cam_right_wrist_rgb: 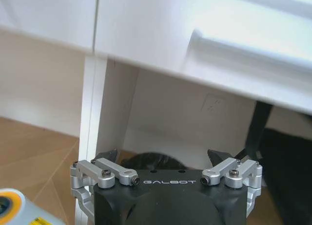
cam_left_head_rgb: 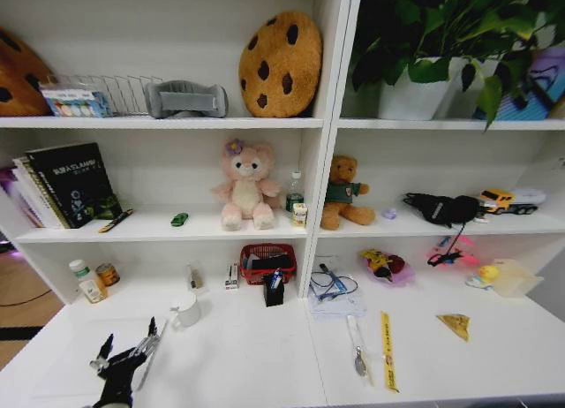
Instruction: Organize the objects on the table.
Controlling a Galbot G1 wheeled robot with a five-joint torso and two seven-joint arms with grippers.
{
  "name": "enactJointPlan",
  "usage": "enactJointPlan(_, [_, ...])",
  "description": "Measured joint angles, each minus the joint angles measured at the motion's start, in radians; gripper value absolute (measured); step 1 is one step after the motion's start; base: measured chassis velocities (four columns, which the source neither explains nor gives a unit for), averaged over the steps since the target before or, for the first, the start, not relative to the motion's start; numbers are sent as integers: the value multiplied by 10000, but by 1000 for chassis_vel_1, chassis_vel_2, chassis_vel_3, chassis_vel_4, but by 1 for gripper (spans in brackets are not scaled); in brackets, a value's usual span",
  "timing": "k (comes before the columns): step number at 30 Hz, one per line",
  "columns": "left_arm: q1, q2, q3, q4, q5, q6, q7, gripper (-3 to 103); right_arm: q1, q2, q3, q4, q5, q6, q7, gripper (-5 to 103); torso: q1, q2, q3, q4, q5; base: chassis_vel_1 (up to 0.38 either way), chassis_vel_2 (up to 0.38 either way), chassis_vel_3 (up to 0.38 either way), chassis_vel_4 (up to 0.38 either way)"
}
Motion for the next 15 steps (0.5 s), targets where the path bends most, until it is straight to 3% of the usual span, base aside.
enactJointPlan(7, [-21, 12, -25, -80, -105, -35, 35, 100, -1867, -25, 105, 2923, -247, 12, 774, 100, 0, 0, 0, -1, 0, 0, 0, 0, 0])
enactJointPlan(9, [13, 36, -52, -102, -132, -78, 60, 100, -2395, -48, 268, 4649, -74, 13, 888, 100, 1, 0, 1, 5, 1, 0, 0, 0, 0])
enactJointPlan(15, [8, 66, -110, -94, -161, -102, 70, 100, -2569, -79, 335, 6620, -88, -103, 898, 100, 1, -1, 2, 0, 3, 0, 0, 0, 0])
